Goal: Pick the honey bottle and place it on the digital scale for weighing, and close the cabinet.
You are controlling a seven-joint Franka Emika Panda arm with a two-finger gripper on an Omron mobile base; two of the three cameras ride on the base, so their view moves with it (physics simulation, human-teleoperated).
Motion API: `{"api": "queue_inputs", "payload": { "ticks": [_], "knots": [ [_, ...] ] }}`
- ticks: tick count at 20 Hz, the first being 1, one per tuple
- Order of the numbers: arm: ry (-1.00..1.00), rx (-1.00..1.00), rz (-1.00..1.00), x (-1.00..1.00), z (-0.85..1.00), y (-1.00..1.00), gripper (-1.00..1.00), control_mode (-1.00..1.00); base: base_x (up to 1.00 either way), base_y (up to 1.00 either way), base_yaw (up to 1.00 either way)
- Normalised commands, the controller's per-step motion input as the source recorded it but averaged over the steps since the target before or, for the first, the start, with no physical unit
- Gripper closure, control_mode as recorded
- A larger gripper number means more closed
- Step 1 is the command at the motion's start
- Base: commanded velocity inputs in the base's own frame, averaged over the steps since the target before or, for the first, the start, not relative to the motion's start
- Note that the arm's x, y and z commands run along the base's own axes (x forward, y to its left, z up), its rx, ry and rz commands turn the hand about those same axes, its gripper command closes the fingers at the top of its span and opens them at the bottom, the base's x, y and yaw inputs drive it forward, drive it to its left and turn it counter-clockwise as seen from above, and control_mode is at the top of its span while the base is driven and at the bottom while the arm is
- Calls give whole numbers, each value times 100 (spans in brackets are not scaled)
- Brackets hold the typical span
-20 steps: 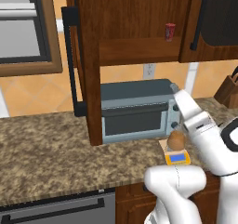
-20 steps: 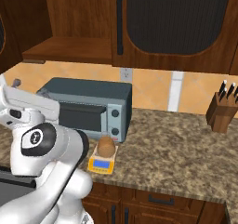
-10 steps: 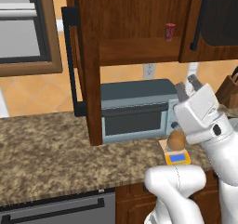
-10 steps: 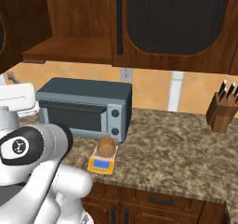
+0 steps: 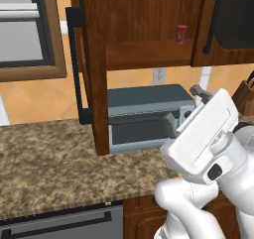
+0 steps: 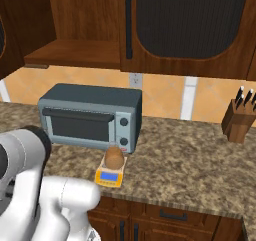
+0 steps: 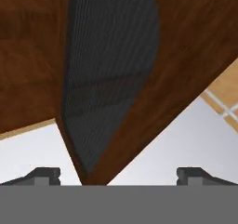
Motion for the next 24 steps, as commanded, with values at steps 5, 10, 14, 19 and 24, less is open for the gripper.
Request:
{"api": "queue_inputs", "payload": {
  "ticks": [5, 10, 14, 19, 24],
  "knots": [
    [-19, -52, 0, -100, -100, 100, -100, -100, 0, 0, 0],
    [-18, -44, 0, -100, -99, 100, -100, -100, 0, 0, 0],
    [-8, -31, 0, -70, -91, 100, -100, -100, 0, 0, 0],
    [-4, -9, 0, 1, -26, 100, -100, -100, 0, 0, 0],
    [8, 7, -4, 43, -20, 100, -100, -100, 0, 0, 0]
  ]
}}
